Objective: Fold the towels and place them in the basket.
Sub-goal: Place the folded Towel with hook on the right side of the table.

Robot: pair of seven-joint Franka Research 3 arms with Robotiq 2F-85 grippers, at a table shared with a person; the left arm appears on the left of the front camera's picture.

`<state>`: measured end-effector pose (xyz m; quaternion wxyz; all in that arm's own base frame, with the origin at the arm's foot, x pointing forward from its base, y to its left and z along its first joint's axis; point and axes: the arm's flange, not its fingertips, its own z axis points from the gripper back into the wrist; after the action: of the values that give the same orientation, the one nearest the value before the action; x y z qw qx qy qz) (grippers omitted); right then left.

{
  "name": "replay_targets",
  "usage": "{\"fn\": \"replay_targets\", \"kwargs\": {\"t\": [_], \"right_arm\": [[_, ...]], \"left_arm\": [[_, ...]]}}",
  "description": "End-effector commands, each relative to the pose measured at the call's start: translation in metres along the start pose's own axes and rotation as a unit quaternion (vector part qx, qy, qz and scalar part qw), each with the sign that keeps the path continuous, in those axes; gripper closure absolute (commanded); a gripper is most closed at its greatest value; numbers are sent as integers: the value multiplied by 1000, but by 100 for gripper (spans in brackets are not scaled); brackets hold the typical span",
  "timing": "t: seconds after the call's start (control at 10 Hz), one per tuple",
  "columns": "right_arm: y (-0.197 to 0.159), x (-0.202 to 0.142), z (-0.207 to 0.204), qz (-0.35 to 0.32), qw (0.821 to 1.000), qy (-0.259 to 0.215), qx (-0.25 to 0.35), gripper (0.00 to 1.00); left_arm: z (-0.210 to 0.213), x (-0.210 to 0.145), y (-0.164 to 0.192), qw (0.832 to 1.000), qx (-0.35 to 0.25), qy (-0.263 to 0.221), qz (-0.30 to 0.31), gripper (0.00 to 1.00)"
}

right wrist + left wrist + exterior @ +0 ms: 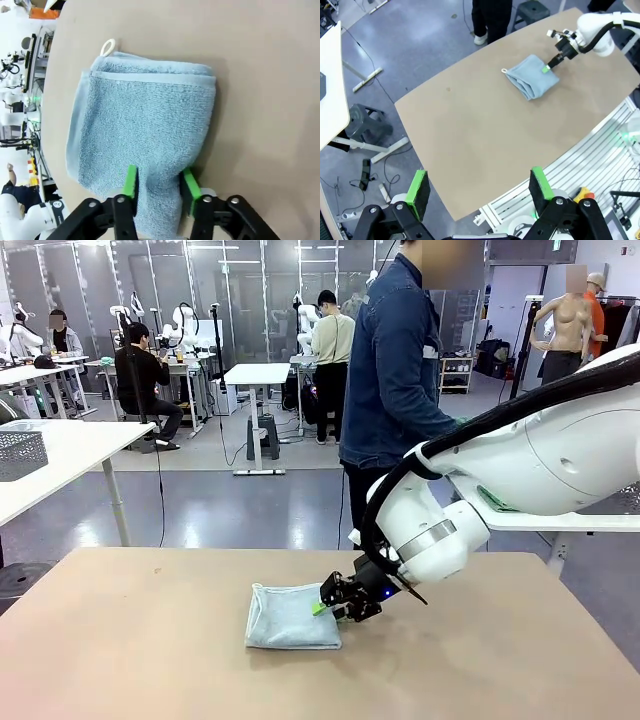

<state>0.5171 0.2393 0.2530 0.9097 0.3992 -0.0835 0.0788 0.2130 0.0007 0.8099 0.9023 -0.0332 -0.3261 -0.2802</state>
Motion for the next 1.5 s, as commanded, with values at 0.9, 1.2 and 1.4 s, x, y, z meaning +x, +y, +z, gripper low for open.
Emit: {"fn": "replay_targets", "kwargs": {"t": [0.9,1.2,1.4], "right_arm": [[5,-3,-4,6,1000,-8,-16,100],[5,-3,-4,6,1000,-8,-16,100],[5,-3,-4,6,1000,-8,-16,100]], "left_arm": [[-2,-1,-1,1000,-4,-1,-2,0],[-2,-1,-1,1000,-4,-1,-2,0],[-2,-1,-1,1000,-4,-1,-2,0]]}}
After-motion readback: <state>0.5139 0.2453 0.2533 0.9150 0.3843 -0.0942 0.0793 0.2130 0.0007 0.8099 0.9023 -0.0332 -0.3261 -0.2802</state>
